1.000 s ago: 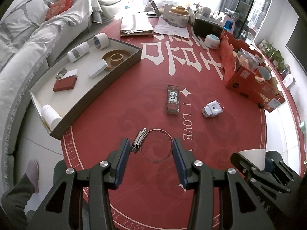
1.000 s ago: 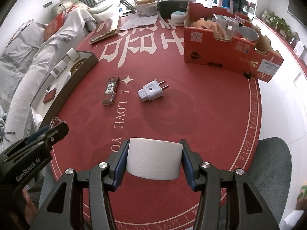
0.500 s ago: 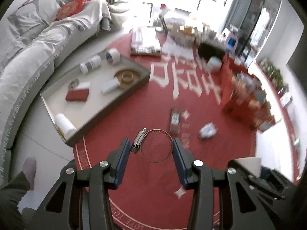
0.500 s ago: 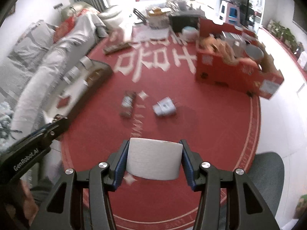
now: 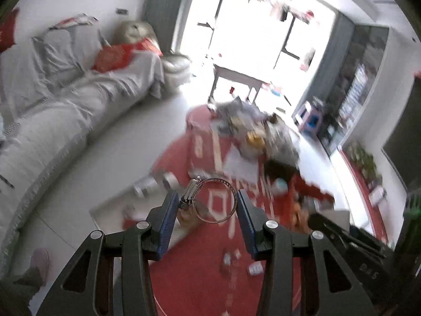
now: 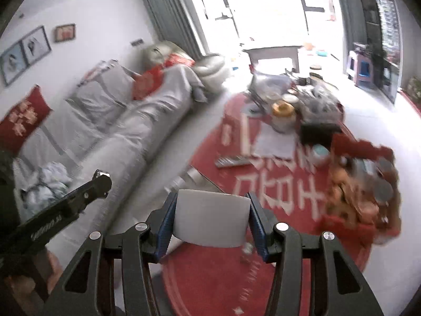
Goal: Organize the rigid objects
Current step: 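Carry the hose clamp and white tape roll over the box lid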
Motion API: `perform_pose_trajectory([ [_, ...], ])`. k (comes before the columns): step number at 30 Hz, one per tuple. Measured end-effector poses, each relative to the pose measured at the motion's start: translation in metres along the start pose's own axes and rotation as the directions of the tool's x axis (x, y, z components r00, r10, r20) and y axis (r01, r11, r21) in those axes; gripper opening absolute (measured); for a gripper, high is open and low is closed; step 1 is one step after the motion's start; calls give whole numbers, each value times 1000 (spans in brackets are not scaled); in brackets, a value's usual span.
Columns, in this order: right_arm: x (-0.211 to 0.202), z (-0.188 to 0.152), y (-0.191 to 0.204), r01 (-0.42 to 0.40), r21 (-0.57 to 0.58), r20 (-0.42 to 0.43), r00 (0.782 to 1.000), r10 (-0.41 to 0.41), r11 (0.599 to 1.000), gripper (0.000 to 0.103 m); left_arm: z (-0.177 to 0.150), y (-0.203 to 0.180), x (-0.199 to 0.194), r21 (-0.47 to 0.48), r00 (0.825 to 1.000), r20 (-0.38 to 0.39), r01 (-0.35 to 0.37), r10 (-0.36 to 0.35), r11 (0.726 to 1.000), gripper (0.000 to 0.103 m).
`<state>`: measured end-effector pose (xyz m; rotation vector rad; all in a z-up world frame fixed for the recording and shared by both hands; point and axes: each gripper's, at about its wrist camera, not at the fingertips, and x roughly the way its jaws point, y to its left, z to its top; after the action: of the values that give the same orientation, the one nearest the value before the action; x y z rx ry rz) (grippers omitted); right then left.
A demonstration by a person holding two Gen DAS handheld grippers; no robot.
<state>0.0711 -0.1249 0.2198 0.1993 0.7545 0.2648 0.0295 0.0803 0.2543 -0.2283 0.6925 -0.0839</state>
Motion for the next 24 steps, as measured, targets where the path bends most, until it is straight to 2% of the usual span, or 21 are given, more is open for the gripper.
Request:
perform_pose_trajectory([
  [3, 8, 24, 12, -43, 1, 1, 999, 43, 999, 52, 27, 16, -1, -10, 995, 55, -82, 82, 997, 48],
  [5, 21, 34, 21, -54, -7, -8, 999, 54, 999, 52, 36, 27, 7, -23, 992, 59, -112, 113, 993, 48],
  [9, 64, 48, 37, -55, -29, -64, 997, 53, 998, 52, 37, 54, 45, -57, 983, 11, -183, 183, 982, 48],
  [15, 147, 41, 55, -54, -64, -177, 983, 42, 996, 52, 4, 89, 123, -67, 960, -91, -270, 264, 960, 48],
  [19, 205, 22, 60, -43, -57, -273, 962, 26, 997, 52, -25, 108, 175, -49, 929, -190, -331, 316, 942, 48],
  [24, 263, -7, 63, 9, -115, -360, 932, -50, 993, 52, -58, 135, 228, -57, 883, -308, -387, 353, 920, 48],
])
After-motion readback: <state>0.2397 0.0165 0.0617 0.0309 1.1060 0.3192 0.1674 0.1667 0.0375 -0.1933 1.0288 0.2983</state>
